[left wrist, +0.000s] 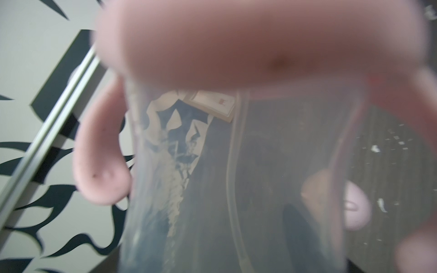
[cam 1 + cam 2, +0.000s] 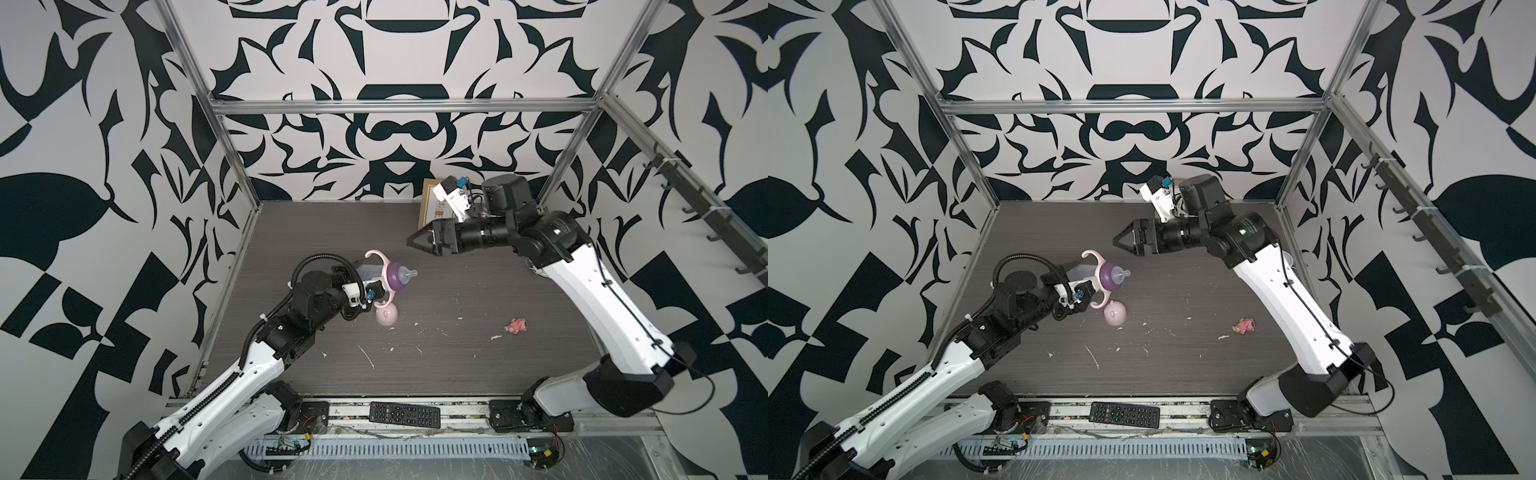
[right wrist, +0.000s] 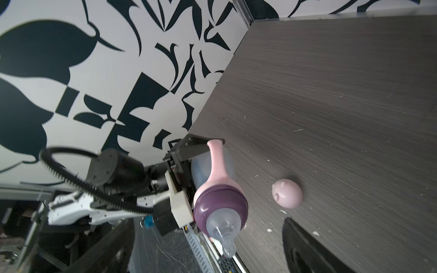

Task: Assemble the baby bottles
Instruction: Screw the nipple onto the baby bottle.

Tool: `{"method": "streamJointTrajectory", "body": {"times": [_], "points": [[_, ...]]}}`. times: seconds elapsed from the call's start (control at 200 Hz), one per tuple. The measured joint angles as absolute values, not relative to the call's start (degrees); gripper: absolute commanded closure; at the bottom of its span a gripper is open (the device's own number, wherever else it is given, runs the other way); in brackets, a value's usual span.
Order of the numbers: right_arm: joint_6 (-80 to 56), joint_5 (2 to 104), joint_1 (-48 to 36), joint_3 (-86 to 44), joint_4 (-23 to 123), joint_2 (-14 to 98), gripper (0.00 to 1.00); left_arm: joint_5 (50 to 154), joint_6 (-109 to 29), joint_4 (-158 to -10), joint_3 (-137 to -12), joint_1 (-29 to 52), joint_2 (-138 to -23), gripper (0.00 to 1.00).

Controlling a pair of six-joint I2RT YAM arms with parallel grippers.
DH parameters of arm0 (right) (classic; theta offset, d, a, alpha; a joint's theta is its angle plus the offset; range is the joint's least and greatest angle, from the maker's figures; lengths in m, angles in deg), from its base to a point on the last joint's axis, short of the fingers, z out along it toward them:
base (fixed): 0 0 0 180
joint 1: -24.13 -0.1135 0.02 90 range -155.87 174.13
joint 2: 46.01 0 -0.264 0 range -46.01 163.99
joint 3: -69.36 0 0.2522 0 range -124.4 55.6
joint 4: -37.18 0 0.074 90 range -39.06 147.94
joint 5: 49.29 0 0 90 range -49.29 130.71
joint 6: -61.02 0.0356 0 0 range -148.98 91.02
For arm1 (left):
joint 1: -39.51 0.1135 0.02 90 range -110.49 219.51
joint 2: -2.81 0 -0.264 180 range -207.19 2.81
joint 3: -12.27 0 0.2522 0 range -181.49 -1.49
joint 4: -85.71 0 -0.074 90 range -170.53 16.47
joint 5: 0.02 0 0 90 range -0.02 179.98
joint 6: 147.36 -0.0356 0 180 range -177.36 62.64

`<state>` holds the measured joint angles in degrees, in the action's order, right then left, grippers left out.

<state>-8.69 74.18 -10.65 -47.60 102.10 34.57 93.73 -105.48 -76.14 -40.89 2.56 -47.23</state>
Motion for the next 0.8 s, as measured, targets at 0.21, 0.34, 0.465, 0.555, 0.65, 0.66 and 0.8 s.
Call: {"method": "streamJointTrajectory", "body": {"times": [0.21, 0.34, 0.465, 0.555, 0.65, 0.66, 0.8], "points": [[-25.0, 72.0, -16.6, -35.5, 103.4, 22.8, 0.08, 114.3, -100.7, -61.8, -49.0, 3.5, -51.9, 1.0], [-30.5, 72.0, -18.1, -33.8, 103.5, 21.5, 0.05, 123.4, -99.1, -56.4, -51.6, 3.5, -54.0, 1.0], [-34.5, 71.9, -19.7, -33.8, 103.8, 22.4, 0.05, 127.9, -97.8, -54.5, -51.8, 3.5, -54.8, 1.0], [-36.7, 71.6, -21.6, -33.8, 104.0, 23.6, 0.05, 129.4, -97.2, -54.0, -51.9, 3.5, -55.1, 1.0], [-38.4, 71.8, -23.1, -33.8, 104.0, 25.0, 0.08, 130.3, -96.8, -53.2, -52.2, 3.5, -55.6, 1.0], [-38.5, 71.8, -23.2, -33.8, 104.0, 25.1, 0.08, 130.4, -96.8, -53.1, -52.3, 3.5, -55.7, 1.0], [-40.0, 72.5, -24.0, -33.8, 104.0, 26.7, 0.17, 131.0, -96.6, -52.3, -53.1, 3.5, -55.9, 1.0]]}}
